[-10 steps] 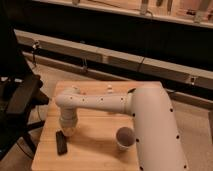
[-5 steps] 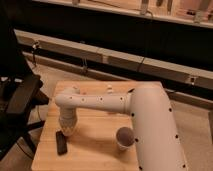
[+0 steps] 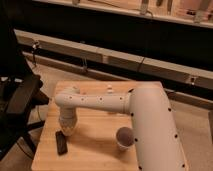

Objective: Push the eraser across the table

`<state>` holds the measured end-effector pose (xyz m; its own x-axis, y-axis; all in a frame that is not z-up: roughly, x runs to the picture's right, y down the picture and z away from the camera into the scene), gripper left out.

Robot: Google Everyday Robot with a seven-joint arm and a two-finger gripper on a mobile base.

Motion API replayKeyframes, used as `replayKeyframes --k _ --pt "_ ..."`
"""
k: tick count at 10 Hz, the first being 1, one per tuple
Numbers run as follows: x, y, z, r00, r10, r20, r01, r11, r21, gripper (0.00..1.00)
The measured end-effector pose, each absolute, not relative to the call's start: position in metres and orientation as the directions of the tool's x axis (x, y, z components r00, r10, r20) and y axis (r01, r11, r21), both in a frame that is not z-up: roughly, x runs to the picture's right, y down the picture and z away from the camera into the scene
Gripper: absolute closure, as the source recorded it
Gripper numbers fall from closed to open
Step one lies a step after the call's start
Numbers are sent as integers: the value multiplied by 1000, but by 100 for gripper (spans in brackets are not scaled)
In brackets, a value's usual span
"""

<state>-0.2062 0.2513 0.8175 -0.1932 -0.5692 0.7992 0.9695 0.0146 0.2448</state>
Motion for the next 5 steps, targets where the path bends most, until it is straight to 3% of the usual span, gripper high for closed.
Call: replayKeyframes --k 5 --pt "-214 275 802 -181 -558 809 975 6 222 100"
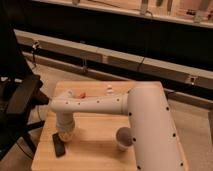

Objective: Push the eraser across the table

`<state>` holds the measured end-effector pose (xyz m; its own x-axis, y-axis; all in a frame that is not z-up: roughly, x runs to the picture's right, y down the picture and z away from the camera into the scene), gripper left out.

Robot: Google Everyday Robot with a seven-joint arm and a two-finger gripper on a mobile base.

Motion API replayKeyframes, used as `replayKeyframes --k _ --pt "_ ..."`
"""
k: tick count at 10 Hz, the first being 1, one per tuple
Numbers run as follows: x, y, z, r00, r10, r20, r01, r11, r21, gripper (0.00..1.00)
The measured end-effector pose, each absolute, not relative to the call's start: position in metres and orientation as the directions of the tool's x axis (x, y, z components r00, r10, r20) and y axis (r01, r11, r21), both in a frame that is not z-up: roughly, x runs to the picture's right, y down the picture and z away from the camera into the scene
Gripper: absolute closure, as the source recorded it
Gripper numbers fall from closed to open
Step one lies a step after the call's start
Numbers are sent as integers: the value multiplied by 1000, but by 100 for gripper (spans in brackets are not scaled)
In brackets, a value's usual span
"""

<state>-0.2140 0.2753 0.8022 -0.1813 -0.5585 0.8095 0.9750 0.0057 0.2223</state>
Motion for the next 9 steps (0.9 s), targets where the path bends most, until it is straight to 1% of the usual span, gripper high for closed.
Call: replayKeyframes --k 4,9 --pt "-235 286 793 -220 -557 801 966 -7 260 100" --pt "-278 294 781 -328 -544 773 935 -69 348 100"
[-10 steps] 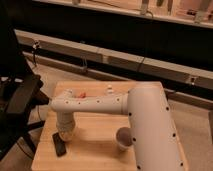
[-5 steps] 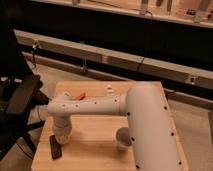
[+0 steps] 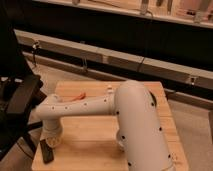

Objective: Push the eraser across the table

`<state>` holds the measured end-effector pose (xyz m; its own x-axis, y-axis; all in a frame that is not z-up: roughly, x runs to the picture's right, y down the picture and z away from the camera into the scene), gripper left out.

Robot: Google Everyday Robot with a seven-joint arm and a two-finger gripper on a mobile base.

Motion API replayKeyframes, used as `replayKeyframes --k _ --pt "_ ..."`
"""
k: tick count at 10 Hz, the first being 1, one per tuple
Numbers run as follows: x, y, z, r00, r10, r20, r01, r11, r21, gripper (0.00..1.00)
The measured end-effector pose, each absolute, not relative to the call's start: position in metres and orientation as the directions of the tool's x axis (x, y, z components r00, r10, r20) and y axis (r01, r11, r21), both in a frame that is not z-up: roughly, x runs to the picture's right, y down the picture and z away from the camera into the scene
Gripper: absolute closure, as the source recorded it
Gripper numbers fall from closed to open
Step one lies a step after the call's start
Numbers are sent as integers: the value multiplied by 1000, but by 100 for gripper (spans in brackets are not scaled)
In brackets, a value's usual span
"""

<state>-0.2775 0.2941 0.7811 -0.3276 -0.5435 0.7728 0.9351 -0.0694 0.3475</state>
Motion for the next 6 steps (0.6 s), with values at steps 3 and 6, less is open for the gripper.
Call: replayKeyframes --k 3,6 --pt "-284 293 779 -334 -548 767 933 -75 353 100" --pt "-260 286 786 -298 -559 774 943 -46 330 100"
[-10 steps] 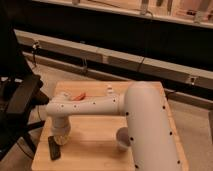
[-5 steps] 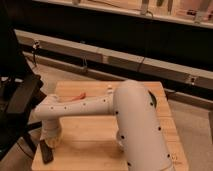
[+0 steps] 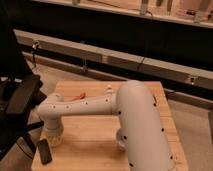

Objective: Push the eraser across the table

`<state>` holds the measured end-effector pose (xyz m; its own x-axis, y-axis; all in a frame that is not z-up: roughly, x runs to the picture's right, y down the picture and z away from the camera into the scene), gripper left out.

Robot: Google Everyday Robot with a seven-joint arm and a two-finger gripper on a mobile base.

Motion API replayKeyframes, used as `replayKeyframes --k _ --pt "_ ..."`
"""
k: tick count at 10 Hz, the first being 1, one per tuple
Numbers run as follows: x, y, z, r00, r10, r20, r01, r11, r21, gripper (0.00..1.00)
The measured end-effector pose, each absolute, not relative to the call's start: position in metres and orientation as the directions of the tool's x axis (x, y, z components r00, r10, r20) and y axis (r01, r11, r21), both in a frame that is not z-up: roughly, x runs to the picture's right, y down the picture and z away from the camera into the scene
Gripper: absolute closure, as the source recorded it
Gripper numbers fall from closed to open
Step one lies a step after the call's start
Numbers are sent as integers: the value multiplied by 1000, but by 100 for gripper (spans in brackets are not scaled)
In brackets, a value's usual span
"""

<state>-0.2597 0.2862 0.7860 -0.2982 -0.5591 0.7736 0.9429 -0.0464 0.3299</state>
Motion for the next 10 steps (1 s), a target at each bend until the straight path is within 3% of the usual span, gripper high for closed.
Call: replayKeyframes --k 10 --pt "-252 280 790 -304 -564 768 940 -43 340 100"
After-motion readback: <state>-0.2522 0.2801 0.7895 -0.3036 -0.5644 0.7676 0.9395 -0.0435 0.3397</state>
